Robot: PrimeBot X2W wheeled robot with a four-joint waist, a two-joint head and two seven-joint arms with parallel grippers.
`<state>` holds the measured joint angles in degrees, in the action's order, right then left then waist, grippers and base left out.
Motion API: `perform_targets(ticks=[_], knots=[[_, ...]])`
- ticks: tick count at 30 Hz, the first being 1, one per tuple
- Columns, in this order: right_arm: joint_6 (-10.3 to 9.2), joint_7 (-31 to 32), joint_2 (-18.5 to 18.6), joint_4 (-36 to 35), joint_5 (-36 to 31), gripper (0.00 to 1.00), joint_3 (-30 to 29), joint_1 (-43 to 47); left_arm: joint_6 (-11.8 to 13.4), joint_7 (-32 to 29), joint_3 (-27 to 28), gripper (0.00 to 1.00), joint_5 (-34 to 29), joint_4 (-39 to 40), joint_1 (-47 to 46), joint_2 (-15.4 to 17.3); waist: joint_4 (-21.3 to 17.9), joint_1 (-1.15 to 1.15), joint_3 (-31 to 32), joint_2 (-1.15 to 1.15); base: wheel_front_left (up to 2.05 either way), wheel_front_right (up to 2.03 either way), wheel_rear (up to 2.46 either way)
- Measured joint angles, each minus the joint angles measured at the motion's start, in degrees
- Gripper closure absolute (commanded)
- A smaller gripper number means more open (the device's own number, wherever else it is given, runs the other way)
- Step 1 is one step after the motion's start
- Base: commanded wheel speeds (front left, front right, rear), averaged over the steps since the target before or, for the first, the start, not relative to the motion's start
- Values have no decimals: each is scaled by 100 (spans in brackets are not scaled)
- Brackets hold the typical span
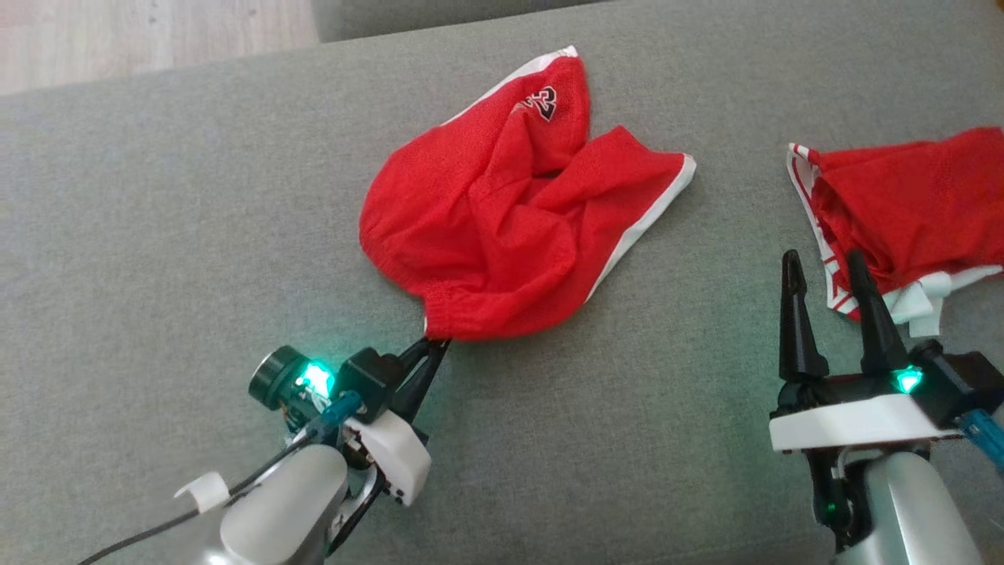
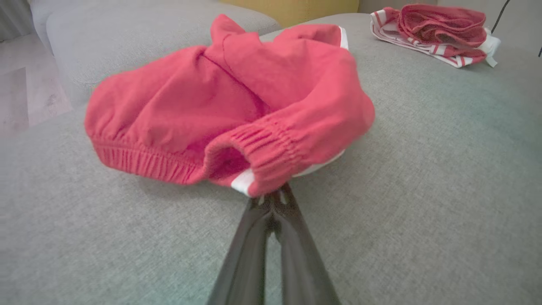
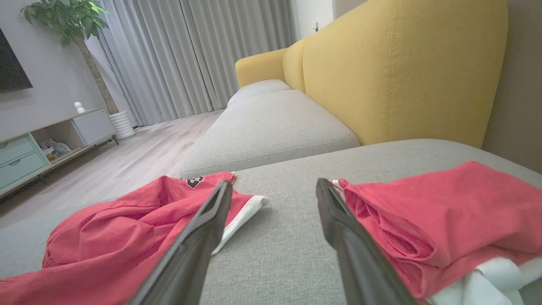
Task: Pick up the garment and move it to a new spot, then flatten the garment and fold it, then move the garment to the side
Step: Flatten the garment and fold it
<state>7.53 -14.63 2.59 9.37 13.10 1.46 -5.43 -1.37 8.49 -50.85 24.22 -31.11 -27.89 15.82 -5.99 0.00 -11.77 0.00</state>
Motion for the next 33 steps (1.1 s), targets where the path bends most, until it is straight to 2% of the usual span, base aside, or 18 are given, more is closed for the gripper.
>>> perform_targets(ticks=[12, 19, 23, 24, 25, 26, 30, 33], knots=[[0, 0, 0, 110, -1, 0, -59, 4, 51, -36, 43, 100, 162, 702, 33, 235, 197, 0, 254, 0, 0, 0, 0], [1, 0, 0, 134, -1, 0, -54, 15, 235, -85, 109, 100, 204, 906, 205, 363, 253, 0, 323, 0, 0, 0, 0], [0, 0, 0, 143, -1, 0, -44, 18, 522, 191, 353, 100, 363, 1021, 385, 374, 257, 0, 353, 0, 0, 0, 0], [1, 0, 0, 140, -1, 0, -48, 21, 617, 285, 437, 95, 365, 1059, 430, 374, 263, -1, 360, 0, 0, 0, 0], [1, 0, 0, 140, -1, 0, -48, 21, 617, 285, 437, 59, 365, 1059, 430, 374, 263, -1, 360, 0, 0, 0, 0], [1, 0, 0, 135, -1, 0, -56, 30, 731, 379, 535, 0, 380, 1104, 476, 366, 274, 0, 369, 0, 0, 0, 0], [0, 0, 0, 111, -8, 0, -125, 76, 1054, 549, 928, 0, 471, 1289, 729, 302, 346, 0, 409, 0, 0, 0, 0], [0, 0, 0, 89, -37, 0, -182, 219, 1144, 589, 1189, 0, 455, 1467, 1135, 172, 427, -1, 445, 0, 0, 0, 0]])
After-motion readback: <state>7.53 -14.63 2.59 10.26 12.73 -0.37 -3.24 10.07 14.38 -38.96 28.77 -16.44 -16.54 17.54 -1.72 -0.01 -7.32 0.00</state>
